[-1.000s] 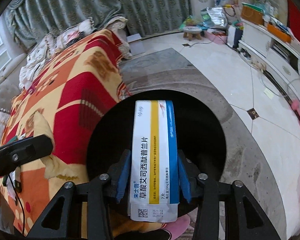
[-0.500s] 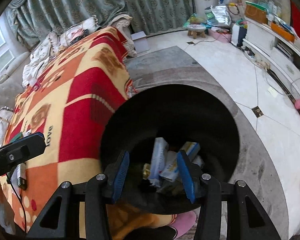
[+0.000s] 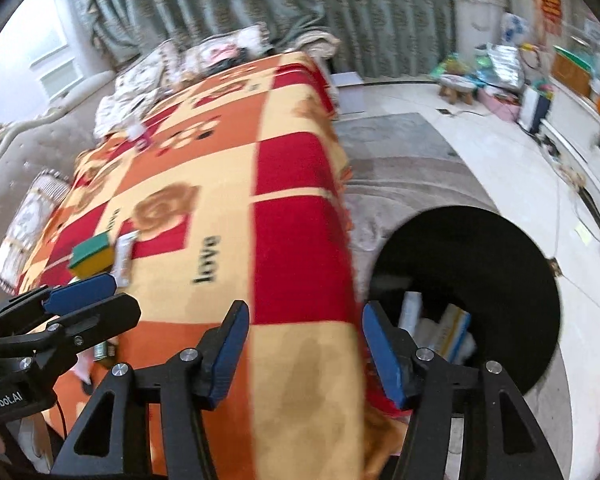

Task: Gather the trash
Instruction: 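Move the right gripper back over the trash on the blanket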

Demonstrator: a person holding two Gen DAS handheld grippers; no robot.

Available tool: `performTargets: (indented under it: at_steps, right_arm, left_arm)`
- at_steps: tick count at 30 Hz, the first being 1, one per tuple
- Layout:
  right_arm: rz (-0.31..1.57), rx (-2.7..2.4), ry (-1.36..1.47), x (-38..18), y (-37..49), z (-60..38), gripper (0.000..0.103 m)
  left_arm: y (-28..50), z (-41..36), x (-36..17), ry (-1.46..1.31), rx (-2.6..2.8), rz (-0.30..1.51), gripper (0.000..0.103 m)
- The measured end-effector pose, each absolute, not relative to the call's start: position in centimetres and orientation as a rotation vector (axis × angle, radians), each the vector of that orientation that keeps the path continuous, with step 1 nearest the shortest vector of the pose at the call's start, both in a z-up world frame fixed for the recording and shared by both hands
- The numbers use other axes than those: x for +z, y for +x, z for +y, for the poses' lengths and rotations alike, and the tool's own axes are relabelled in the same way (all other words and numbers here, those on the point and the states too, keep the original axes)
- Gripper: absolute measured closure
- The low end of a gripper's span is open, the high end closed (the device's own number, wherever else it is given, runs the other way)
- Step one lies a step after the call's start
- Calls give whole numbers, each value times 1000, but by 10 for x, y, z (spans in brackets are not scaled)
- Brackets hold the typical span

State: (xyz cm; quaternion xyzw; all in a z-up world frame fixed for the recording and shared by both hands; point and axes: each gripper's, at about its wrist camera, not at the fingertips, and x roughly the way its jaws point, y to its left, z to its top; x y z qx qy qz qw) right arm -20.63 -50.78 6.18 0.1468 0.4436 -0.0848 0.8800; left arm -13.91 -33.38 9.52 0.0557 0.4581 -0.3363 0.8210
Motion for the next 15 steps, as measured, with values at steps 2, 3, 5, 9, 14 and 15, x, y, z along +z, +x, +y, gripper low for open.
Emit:
performTargets:
  at_steps: [2,3,5,9,14,15]
  right_arm:
    - [930,-148,297,62,-199,-494,46]
    - [932,-133,296,61,-195,-487,46]
    - [938,-102,289,60,-187,-473,46]
    - [953,-47,264,58,-172,-445,46]
    - [976,23,240,55,-159,-415,44]
    - [979,32,235,54,-158,-411,44]
  left_arm:
    - [-137,-317,97,112,-690,970,49]
    - [-137,-306,97,107,-674,969,49]
    - [-133,-289,97,97,-648,968,49]
    - [-125,-251,94,77,-588,973,49]
    - [-113,-198,89,32,-517,996,49]
    - [-114,-190,88,25,-509,1002,49]
